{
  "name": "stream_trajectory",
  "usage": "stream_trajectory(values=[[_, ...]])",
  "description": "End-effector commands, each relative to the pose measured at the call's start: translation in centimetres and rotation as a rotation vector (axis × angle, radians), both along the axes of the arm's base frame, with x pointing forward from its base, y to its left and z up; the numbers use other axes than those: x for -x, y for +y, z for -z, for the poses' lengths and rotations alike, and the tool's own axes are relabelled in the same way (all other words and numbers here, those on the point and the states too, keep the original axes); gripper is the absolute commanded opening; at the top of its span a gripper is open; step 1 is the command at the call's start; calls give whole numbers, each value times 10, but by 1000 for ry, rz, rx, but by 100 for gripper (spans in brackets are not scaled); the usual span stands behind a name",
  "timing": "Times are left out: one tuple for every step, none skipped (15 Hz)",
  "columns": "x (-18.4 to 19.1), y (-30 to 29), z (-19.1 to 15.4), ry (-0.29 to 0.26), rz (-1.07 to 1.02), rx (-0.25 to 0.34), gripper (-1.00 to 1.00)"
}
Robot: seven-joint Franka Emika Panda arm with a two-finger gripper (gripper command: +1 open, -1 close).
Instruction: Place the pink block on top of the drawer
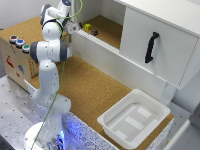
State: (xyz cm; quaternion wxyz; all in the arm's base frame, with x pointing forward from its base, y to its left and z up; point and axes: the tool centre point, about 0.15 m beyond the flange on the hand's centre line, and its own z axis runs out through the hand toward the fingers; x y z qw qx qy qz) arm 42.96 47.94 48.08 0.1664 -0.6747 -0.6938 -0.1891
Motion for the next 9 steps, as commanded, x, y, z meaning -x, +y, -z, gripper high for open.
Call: stream_trajectory(values=[[6, -4, -37, 8, -24, 94, 100], [6, -10, -39, 12, 3, 99, 100], [5, -15, -42, 23, 40, 102, 100], [5, -22, -44, 31, 74, 110, 100], [5, -30, -47, 40, 122, 112, 100], [6, -40, -49, 50, 169, 114, 100], [6, -49, -50, 61, 215, 116, 100], [5, -59, -52, 65, 271, 113, 100], [2, -70, -53, 78, 338, 101, 100]])
